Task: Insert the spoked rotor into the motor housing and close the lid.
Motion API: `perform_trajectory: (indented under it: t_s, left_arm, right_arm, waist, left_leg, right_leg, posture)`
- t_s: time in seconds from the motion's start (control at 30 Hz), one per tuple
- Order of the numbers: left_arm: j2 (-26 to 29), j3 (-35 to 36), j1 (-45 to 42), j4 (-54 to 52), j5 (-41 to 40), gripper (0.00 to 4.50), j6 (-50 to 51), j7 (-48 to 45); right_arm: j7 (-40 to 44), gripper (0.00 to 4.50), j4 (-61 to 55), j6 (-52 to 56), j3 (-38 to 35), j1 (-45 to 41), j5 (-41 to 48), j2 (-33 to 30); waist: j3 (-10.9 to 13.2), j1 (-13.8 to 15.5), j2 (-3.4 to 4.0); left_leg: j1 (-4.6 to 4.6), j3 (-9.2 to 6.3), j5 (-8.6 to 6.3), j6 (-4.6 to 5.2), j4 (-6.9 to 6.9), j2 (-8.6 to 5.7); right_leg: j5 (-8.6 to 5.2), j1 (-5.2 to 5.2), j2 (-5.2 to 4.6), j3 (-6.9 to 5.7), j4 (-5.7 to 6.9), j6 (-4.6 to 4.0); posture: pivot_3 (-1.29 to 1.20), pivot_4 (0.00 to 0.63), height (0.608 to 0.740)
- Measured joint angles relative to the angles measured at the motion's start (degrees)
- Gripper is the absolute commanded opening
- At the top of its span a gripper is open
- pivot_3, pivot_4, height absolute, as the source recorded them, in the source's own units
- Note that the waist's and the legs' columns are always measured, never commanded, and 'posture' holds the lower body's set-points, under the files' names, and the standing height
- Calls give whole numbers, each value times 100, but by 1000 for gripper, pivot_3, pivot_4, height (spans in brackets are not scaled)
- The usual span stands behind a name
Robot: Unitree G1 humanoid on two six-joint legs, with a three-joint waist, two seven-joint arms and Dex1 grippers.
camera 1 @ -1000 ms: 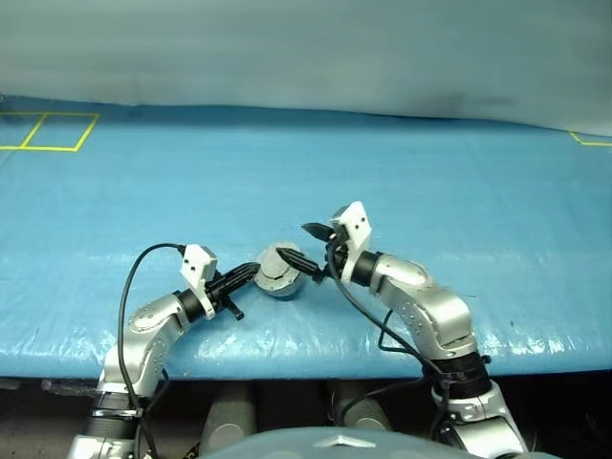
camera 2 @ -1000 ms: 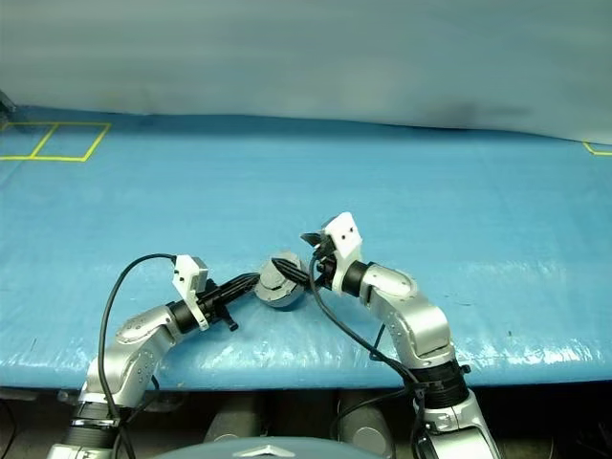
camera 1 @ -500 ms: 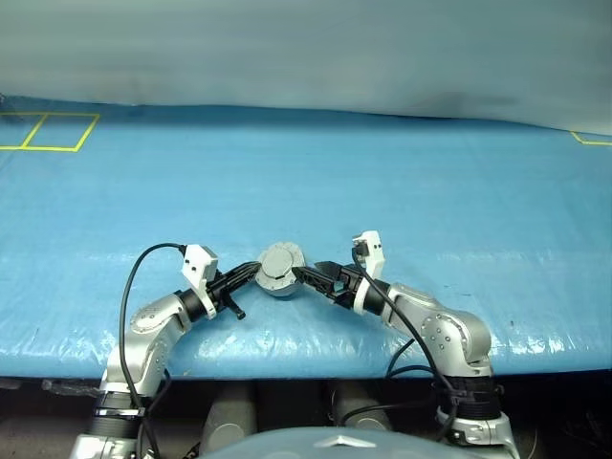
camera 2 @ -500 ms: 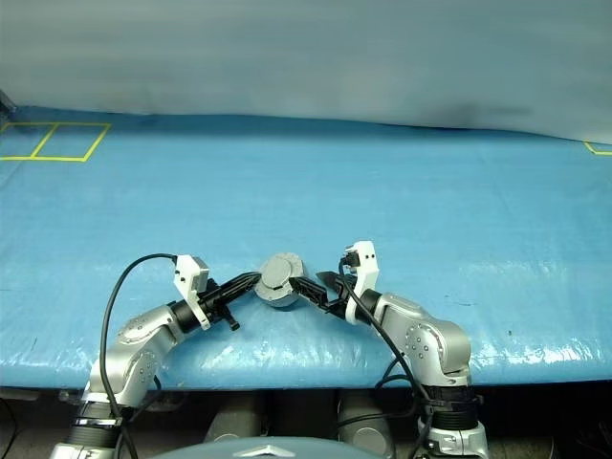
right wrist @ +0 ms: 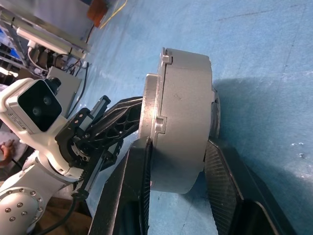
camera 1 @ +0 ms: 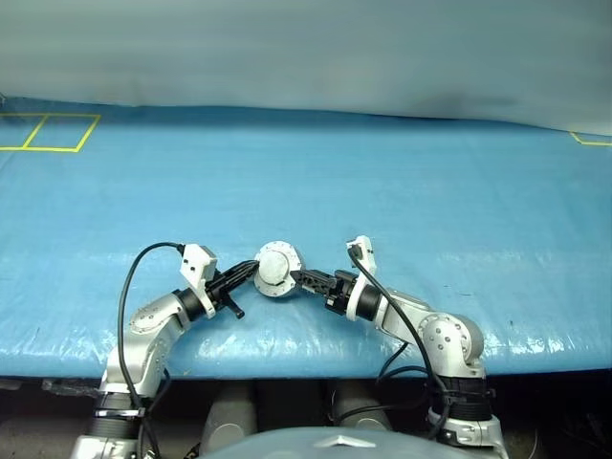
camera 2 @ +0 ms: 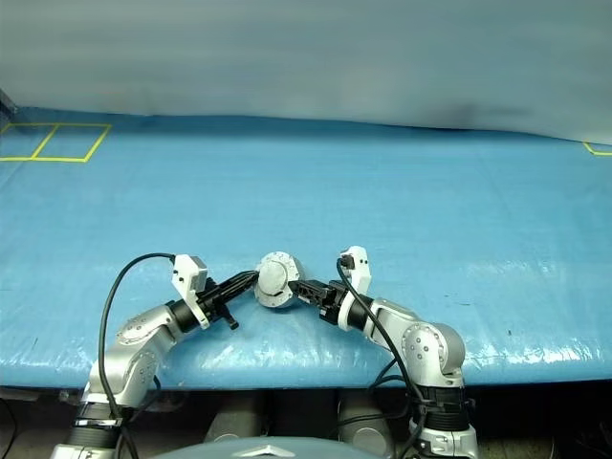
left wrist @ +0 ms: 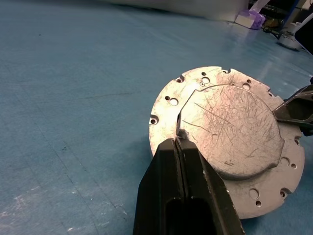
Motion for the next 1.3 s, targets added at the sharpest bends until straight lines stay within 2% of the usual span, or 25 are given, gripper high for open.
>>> perform_trajectory:
  t_s: [0.23, 0.37, 0.47, 0.6, 0.77, 0.93, 0.97, 1.13, 1.3]
  left_arm:
    - [-318, 259, 37, 40, -230, 0, 52, 102]
    - [-660, 533, 13, 51, -744, 0, 201, 160]
    - [-723, 638, 7, 49, -981, 0, 296, 163]
    - [-892, 864, 10, 51, -1294, 900, 342, 216]
    - [-1346, 1159, 0, 152, -1861, 2581, 539, 280]
    - [-1714, 1374, -78, 203, -2624, 4316, 991, 362]
    - [-1776, 1399, -92, 204, -2810, 4478, 1121, 376]
    - [-2009, 1556, -134, 208, -3857, 4478, 1946, 487]
    - [-2110, 1562, -169, 211, -4323, 4478, 2408, 616]
  right_arm:
    - [-358, 1247, 215, 18, -279, -36, 280, 308]
    - [-925, 1247, 643, 117, -838, -321, 714, 706]
    - [-1350, 1247, 918, 101, -1314, -611, 1035, 797]
    - [-1890, 1247, 1192, -47, -1909, -838, 1448, 949]
    - [-2157, 1247, 1300, -211, -2205, -989, 2058, 1002]
    - [-2061, 1247, 1135, -168, -2033, -1020, 2633, 992]
    - [-2025, 1247, 1105, -153, -1956, -1018, 2726, 988]
    - [-1850, 1247, 854, -123, -1467, -898, 2917, 914]
    - [-1796, 1247, 748, -125, -1148, -748, 2997, 823]
  waist:
    - [1, -52, -1]
    - [7, -94, 1]
    - [9, -96, 0]
    - [13, -106, 5]
    - [24, -123, 21]
    - [26, -148, 25]
    - [26, -155, 25]
    - [27, -175, 25]
    - [27, -173, 25]
  left_leg:
    - [-8, 0, 0, 0, 0, 2]
    - [-20, -2, 1, 1, 3, 2]
    - [-30, -5, 0, 1, 4, 0]
    - [-54, -16, 0, 3, 3, 0]
    - [-81, -23, 0, 4, 8, 0]
    - [-80, -31, 0, 4, 12, 2]
    - [-80, -32, 0, 4, 14, 2]
    - [-80, -38, 0, 4, 22, 2]
    - [-80, -44, 0, 4, 27, 1]
  right_leg:
    - [1, 7, 2, 0, 7, 2]
    - [4, 3, 5, -1, 7, 5]
    - [6, -1, 6, -1, 3, 8]
    - [10, -14, 13, -2, -1, 14]
    - [18, -31, 17, -2, -1, 28]
    - [17, -29, 24, -3, 1, 26]
    - [16, -27, 24, -3, 1, 26]
    - [16, -22, 24, -7, 0, 26]
    - [16, -18, 24, -11, 0, 26]
  posture:
    - [0, 150, 740]
    - [0, 150, 740]
    - [0, 150, 740]
    - [0, 150, 740]
    - [0, 150, 740]
    - [0, 150, 740]
    - [0, 150, 740]
    - [0, 150, 740]
    - [0, 150, 740]
